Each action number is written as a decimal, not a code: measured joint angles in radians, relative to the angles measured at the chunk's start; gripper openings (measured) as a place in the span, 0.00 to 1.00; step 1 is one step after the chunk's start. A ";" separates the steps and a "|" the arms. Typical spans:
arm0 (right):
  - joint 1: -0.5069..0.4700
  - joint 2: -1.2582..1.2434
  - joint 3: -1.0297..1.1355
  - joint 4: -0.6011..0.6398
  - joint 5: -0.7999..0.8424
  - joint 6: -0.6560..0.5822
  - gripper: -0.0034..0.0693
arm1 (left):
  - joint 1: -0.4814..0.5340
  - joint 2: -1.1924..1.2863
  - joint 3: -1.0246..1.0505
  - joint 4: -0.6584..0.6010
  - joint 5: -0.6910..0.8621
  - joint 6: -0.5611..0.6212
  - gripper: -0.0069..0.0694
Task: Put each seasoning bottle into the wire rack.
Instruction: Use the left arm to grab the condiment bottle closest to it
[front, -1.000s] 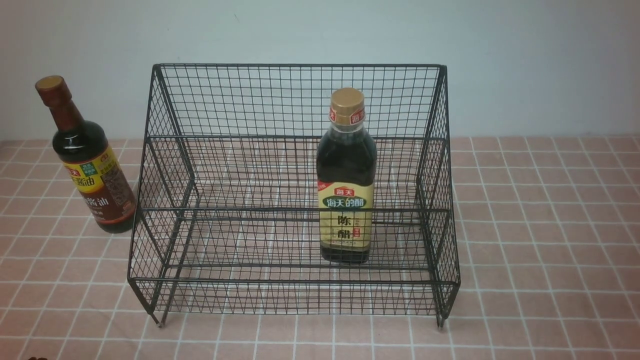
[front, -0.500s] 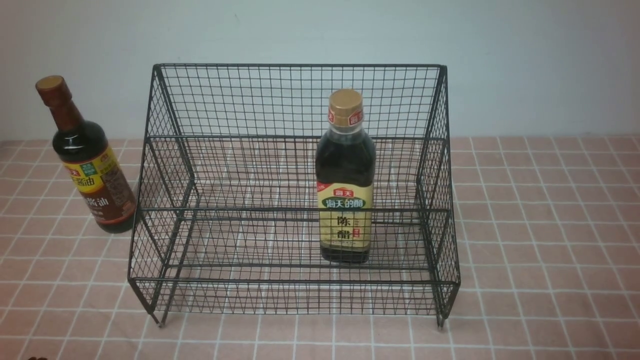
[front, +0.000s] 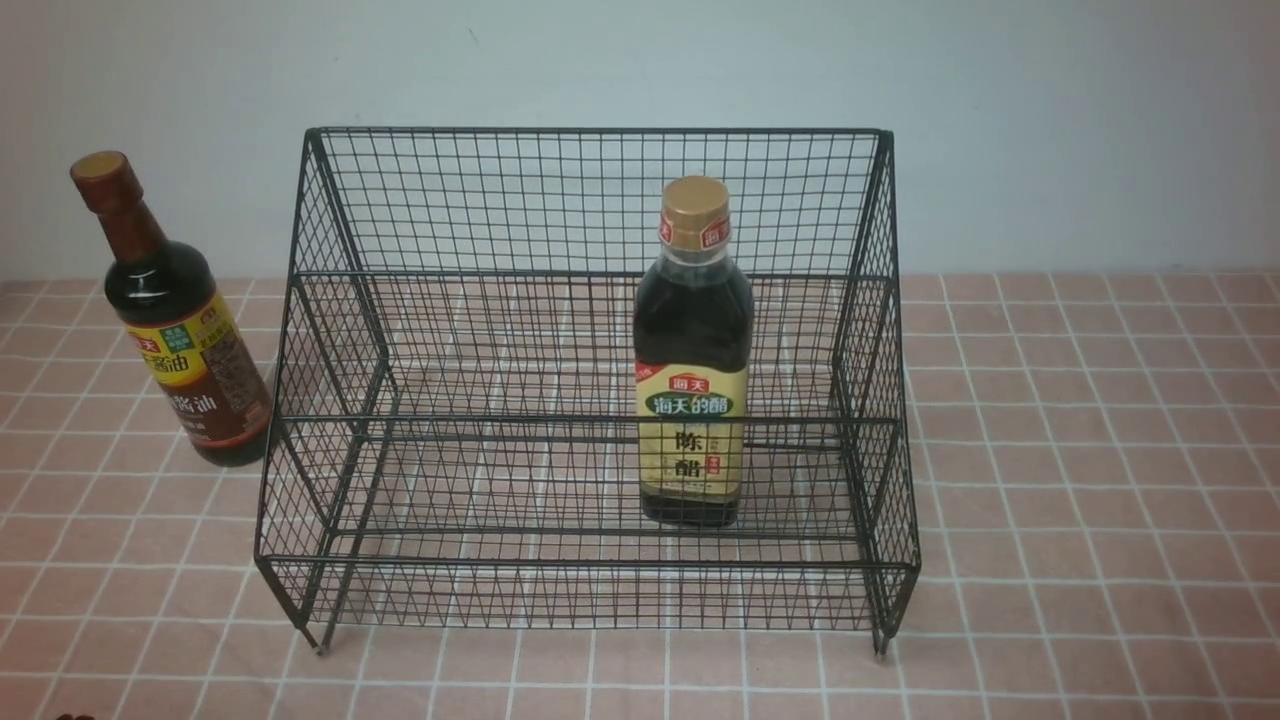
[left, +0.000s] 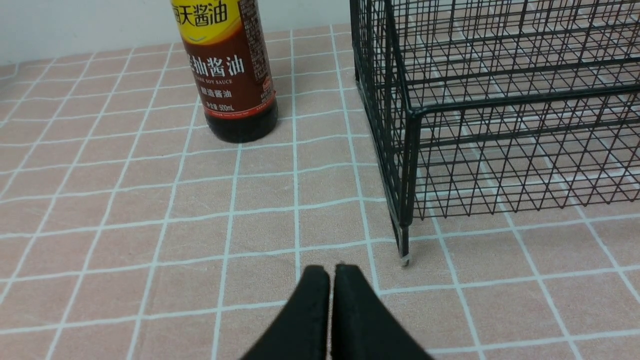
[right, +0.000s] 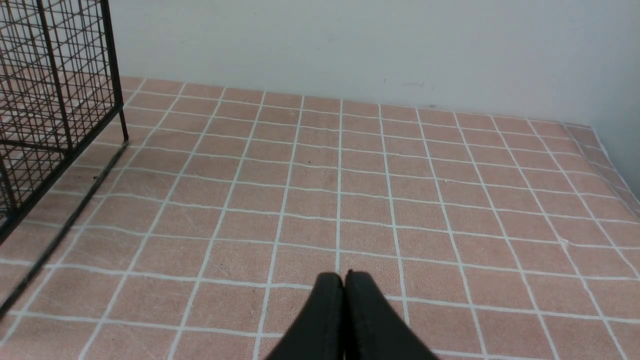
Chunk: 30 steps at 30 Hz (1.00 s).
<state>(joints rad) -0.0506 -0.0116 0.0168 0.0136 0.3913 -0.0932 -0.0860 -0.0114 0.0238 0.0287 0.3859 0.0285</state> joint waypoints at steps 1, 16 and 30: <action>0.000 0.000 0.000 0.000 0.000 0.000 0.03 | 0.000 0.000 0.000 0.000 0.000 0.000 0.08; 0.000 0.000 0.000 0.000 0.000 0.000 0.03 | 0.000 0.000 0.006 -0.012 -0.088 -0.047 0.08; 0.000 0.000 0.000 0.000 -0.001 0.000 0.03 | 0.000 0.014 -0.013 -0.126 -0.868 -0.133 0.08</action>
<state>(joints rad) -0.0506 -0.0116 0.0168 0.0136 0.3903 -0.0932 -0.0860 0.0023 0.0108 -0.0977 -0.4821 -0.1049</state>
